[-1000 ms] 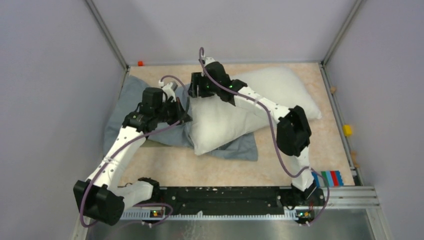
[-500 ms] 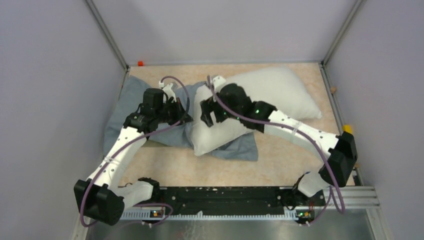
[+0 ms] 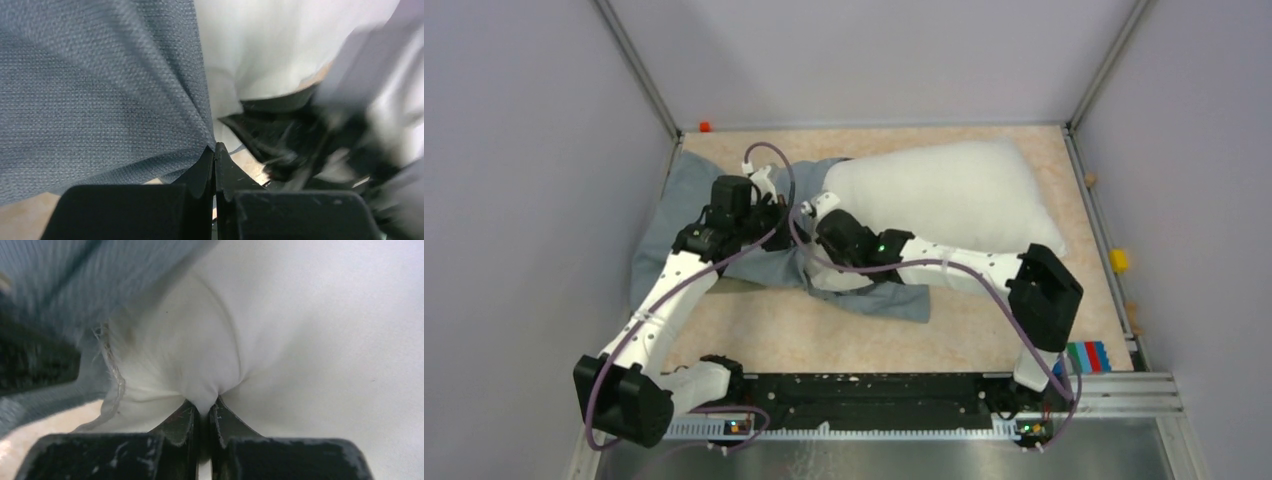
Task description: Put the pillow into the pillowcase
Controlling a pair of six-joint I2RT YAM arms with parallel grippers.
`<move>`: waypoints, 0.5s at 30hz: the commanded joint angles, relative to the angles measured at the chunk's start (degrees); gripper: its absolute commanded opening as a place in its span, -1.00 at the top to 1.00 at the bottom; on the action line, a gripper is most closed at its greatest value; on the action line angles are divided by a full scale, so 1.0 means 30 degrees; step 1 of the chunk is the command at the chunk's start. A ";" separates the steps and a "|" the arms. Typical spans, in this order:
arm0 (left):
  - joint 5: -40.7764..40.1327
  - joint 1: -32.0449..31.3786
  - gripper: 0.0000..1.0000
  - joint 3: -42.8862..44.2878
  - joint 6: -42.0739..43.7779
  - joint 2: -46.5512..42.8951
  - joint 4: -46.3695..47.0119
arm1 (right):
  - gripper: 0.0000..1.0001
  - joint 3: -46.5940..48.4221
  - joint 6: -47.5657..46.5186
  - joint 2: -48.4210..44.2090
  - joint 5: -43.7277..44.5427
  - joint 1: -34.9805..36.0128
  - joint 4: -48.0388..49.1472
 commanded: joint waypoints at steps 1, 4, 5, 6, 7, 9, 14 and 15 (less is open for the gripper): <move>0.1241 -0.0095 1.00 0.0870 0.1173 -0.0267 -0.1111 | 1.00 0.3352 0.1807 -0.1501 -0.1316 -0.2700 0.0324; 0.2881 -0.0118 1.00 0.1226 0.1715 -0.0327 -0.1549 | 1.00 0.5149 0.3297 -0.0920 -0.3599 -0.4049 0.0221; 0.3492 -0.0127 1.00 0.1331 0.1816 -0.0384 -0.1613 | 1.00 0.5540 0.3815 -0.0576 -0.4397 -0.4355 0.0394; 0.4202 -0.0154 1.00 0.1472 0.1765 -0.0469 -0.1595 | 1.00 0.5830 0.4275 -0.0160 -0.4965 -0.4470 0.0640; 0.4876 -0.0157 1.00 0.1644 0.1561 -0.0607 -0.1443 | 1.00 0.5987 0.4564 0.0310 -0.5271 -0.4477 0.0930; 0.6565 -0.0158 1.00 0.1989 0.0531 -0.0894 -0.0486 | 1.00 0.5568 0.5962 0.1188 -0.6098 -0.4486 0.2166; 0.9632 -0.0158 1.00 0.2901 -0.5856 -0.1111 0.5082 | 1.00 0.0444 1.1205 0.2605 -0.8334 -0.4397 0.9380; 0.9653 -0.0158 1.00 0.2965 -0.7192 -0.1167 0.6295 | 1.00 -0.0388 1.1937 0.2809 -0.8417 -0.4233 1.0621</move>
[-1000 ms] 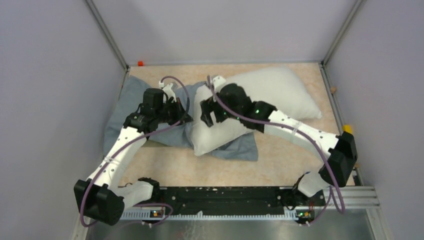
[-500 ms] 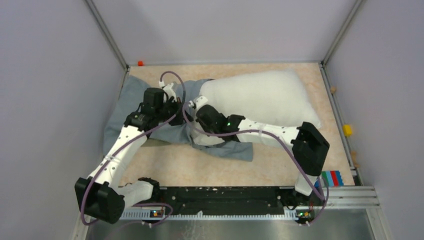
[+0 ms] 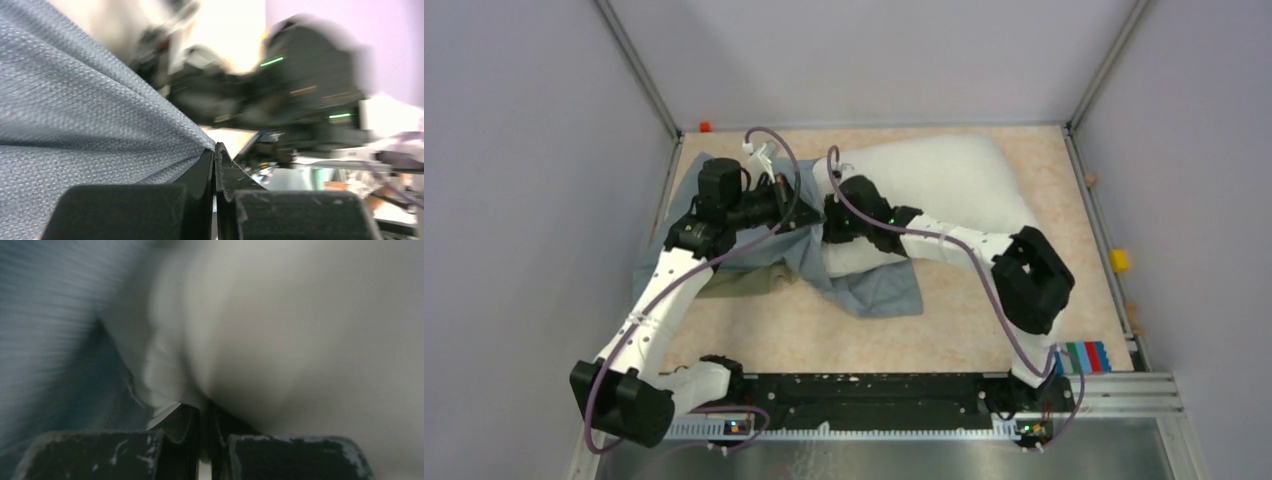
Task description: Put the pillow into the pillowcase
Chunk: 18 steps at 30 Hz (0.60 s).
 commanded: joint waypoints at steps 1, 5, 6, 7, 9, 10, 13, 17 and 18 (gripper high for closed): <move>0.5031 -0.0384 1.00 0.1483 -0.6645 -0.1178 0.5358 | 1.00 -0.3734 0.5127 0.1632 -0.0615 0.0163 0.9051; 0.2618 -0.0242 1.00 0.1341 -0.7418 -0.0949 0.6048 | 1.00 -0.5718 0.4639 0.0701 0.1284 0.1843 0.9959; 0.1907 -0.0188 1.00 0.1286 -0.6896 -0.0750 0.5378 | 1.00 -0.6278 0.4612 0.0255 0.1353 0.1926 1.0156; 0.1213 -0.0145 1.00 0.1063 -0.6223 -0.0545 0.4662 | 1.00 -0.6949 0.4653 -0.0384 0.1483 0.1893 1.0228; -0.0334 -0.0064 1.00 0.0163 -0.5116 -0.0350 0.3799 | 0.76 -0.8023 0.4623 -0.1861 0.1387 0.1568 1.0190; -0.0887 -0.0034 1.00 -0.0389 -0.4726 -0.0298 0.3848 | 0.49 -0.8346 0.4588 -0.2607 0.1084 0.1291 0.9965; -0.1953 0.0216 1.00 -0.1791 -0.4015 0.0047 0.4130 | -0.14 -0.8324 0.3903 -0.4771 0.0297 0.0631 0.8292; -0.3246 0.0361 1.00 -0.2378 -0.3479 0.0834 0.4548 | -0.26 -0.5644 0.2374 -0.5831 0.1363 0.0568 0.2705; -0.3382 0.0363 1.00 -0.2317 -0.3393 0.1026 0.4623 | -0.28 -0.5061 0.1945 -0.6073 0.1975 0.0540 0.1497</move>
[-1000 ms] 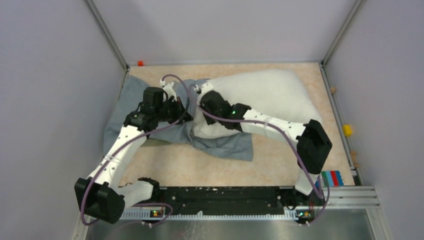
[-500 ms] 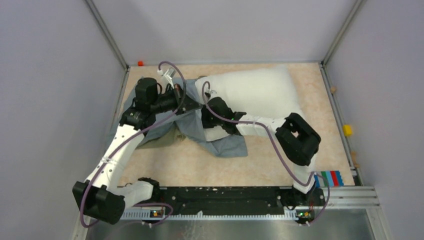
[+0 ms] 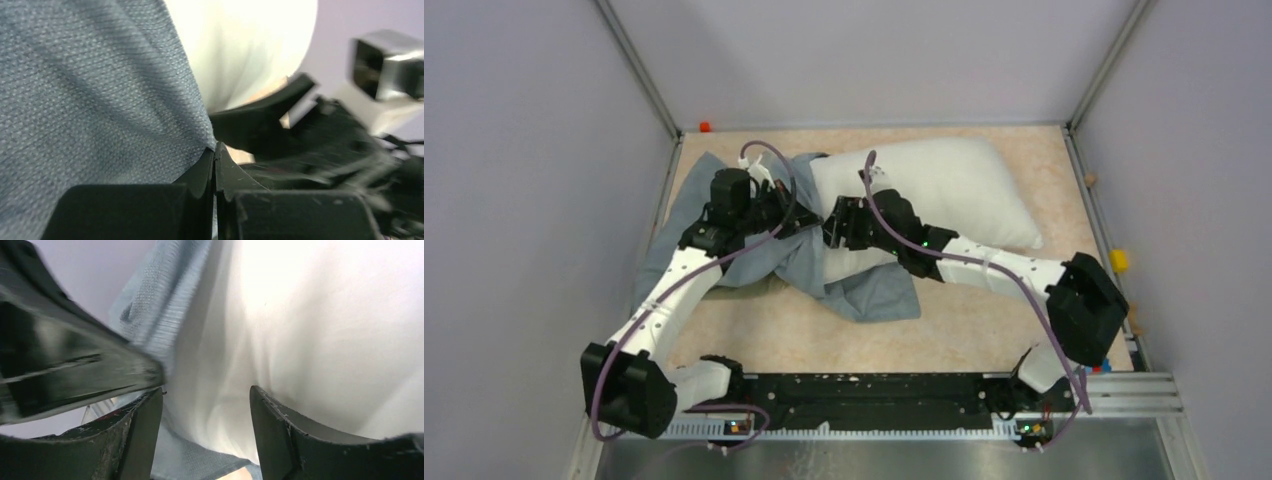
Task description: Put the pillow into the pillowcase
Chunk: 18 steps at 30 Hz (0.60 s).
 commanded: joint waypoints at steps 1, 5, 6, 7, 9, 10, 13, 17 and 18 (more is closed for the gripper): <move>-0.1524 0.0159 1.00 -0.0175 0.0902 0.0748 0.1671 | -0.29 0.3219 -0.2315 -0.1558 0.2149 -0.0378 -0.6416; -0.1730 0.0131 1.00 0.0410 0.1462 0.1507 0.1516 | -0.40 0.6660 -0.5104 -0.1857 0.4549 -0.1871 -1.0082; -0.1709 0.0134 1.00 0.0579 0.1631 0.1822 0.1465 | -0.43 0.7259 -0.6072 -0.1587 0.4986 -0.2088 -1.0411; -0.1736 0.0116 1.00 0.0736 0.1846 0.2188 0.1378 | -0.45 0.8316 -0.6936 -0.1000 0.5769 -0.2626 -1.1111; -0.1598 0.0049 1.00 0.1073 0.2140 0.3236 0.1239 | -0.50 0.9917 -0.9206 0.0531 0.7730 -0.3227 -1.1552; -0.1400 0.0006 1.00 0.1274 0.2235 0.3760 0.1152 | -0.52 1.0179 -1.0115 0.1341 0.8463 -0.3586 -1.1433; -0.1084 -0.0669 1.00 0.2065 0.2486 0.5309 0.1004 | -0.51 1.0185 -1.0897 0.4194 0.8102 -0.4802 -1.1271; -0.1247 -0.2117 1.00 0.2972 0.2475 0.6826 0.1156 | -0.08 0.7669 -0.9127 0.5178 0.6287 -0.5053 -1.1093; -0.1290 -0.2506 1.00 0.3181 0.2475 0.7105 0.1278 | 0.24 0.6646 -0.8215 0.4724 0.5844 -0.4975 -1.1112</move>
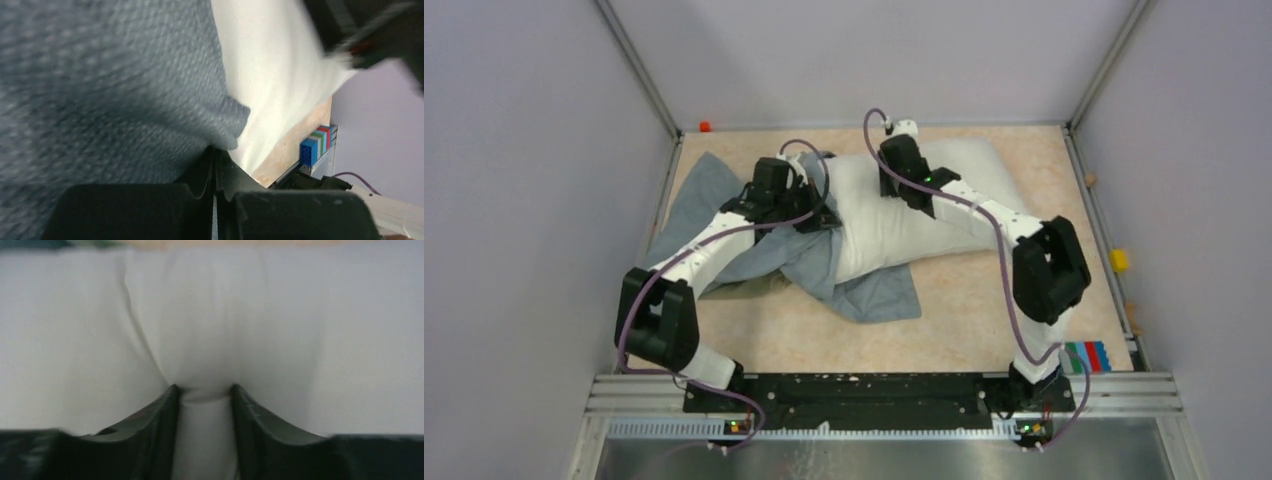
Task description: Put the pillow into the pillowcase
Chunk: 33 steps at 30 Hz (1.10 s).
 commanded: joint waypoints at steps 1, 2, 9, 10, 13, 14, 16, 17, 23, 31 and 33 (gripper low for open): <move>0.0067 -0.1751 1.00 0.1646 0.0490 0.1138 0.0885 | 0.56 -0.3968 0.2031 -0.0167 -0.1719 0.0259 -0.1678; 0.0116 -0.2092 1.00 0.1965 0.0486 0.1441 0.0861 | 0.80 -0.5250 0.2936 -0.1160 -0.2467 0.0362 -0.1386; 0.0468 -0.4393 1.00 0.4098 0.0523 0.2900 0.0481 | 1.00 -1.1387 0.7726 -0.7382 -0.2696 0.2244 0.0192; 0.0418 -0.4733 1.00 0.4223 0.0516 0.2884 0.0455 | 1.00 -1.1850 0.8010 -0.7716 -0.2399 0.2276 0.0438; -0.0171 -0.5311 0.90 0.4337 0.0823 0.2397 -0.0400 | 1.00 -1.3199 0.8341 -0.8334 -0.2553 0.2292 0.1783; -0.0789 -0.5335 0.82 0.4246 0.1088 0.1757 -0.0903 | 1.00 -1.3660 0.8431 -0.8447 -0.2747 0.2407 0.2237; -0.2407 -0.5328 0.54 0.4104 0.1941 0.0419 -0.1940 | 1.00 -1.4299 0.8392 -0.8548 -0.2815 0.2971 0.3168; -0.3299 -0.5297 0.37 0.4246 0.2345 -0.0051 -0.2517 | 1.00 -1.4623 0.8328 -0.8503 -0.2755 0.3216 0.3556; -0.9187 -0.5302 -0.27 0.7199 0.3894 -0.1843 -0.4668 | 1.00 -1.5933 0.8357 -0.7776 -0.2771 0.3447 0.5216; -1.6973 -0.5072 -0.50 1.0275 0.6072 0.1249 -0.7536 | 1.00 -1.6895 0.8385 -0.7656 -0.2869 0.3425 0.6505; -1.7253 -0.4859 -0.53 1.0297 0.6436 0.2013 -0.7435 | 1.00 -1.7184 0.8429 -0.7740 -0.2891 0.3436 0.6773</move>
